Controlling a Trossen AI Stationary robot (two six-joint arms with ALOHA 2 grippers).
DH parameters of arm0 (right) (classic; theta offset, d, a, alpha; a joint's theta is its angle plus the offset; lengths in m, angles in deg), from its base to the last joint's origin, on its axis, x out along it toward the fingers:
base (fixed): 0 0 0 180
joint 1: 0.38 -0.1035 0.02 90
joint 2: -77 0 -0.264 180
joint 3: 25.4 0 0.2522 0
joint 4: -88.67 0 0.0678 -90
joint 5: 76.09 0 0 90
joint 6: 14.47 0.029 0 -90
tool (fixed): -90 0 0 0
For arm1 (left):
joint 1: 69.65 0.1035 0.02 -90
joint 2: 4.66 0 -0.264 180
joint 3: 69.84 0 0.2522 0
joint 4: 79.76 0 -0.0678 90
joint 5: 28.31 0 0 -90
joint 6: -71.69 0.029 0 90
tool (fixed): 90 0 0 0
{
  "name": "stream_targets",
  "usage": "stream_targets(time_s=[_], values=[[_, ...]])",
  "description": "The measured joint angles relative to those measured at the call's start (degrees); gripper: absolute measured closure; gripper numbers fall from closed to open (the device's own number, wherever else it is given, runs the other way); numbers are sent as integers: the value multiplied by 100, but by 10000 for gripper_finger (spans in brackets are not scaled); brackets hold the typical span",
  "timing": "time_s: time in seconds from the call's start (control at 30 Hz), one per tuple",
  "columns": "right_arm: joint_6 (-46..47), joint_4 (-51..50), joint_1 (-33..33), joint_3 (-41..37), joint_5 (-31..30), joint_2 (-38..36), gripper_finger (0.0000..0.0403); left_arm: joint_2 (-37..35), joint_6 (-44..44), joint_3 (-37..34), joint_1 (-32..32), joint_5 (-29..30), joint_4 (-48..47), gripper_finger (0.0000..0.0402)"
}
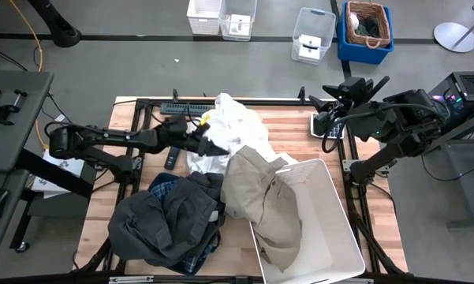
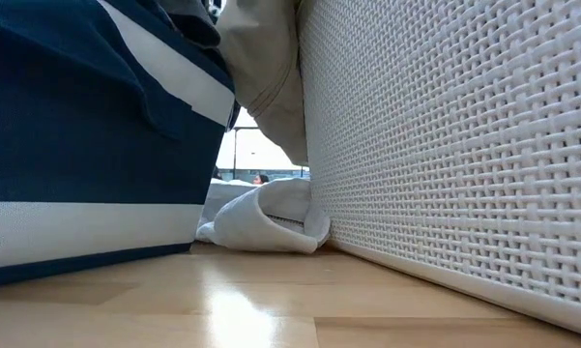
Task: Sort clothes
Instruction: Put brown short into the white laundry organizer
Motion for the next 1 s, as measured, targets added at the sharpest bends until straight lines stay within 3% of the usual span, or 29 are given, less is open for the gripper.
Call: stream_targets(time_s=[0.1, 0.23, 0.47, 0.67, 0.87, 1.0], values=[[0, 0, -2, 0, 0, 0, 181, 0, 497, 5, 6, -181, -756, 147], [0, 0, 0, 0, 0, 0, 181, 58, 1041, 2, 177, 226, -1583, 147], [144, 0, 0, 0, -30, 0, 181, 620, 576, 15, 269, -107, -189, 147], [251, 1, 0, 0, -27, 0, 181, 1470, -277, 13, 226, -721, 1200, 147], [276, 0, 0, 0, -27, 0, 181, 1929, -1107, 103, 58, -890, 2735, 147], [276, 0, 0, 0, -28, 0, 181, 2026, -1339, 313, -91, -1024, 3094, 147]])
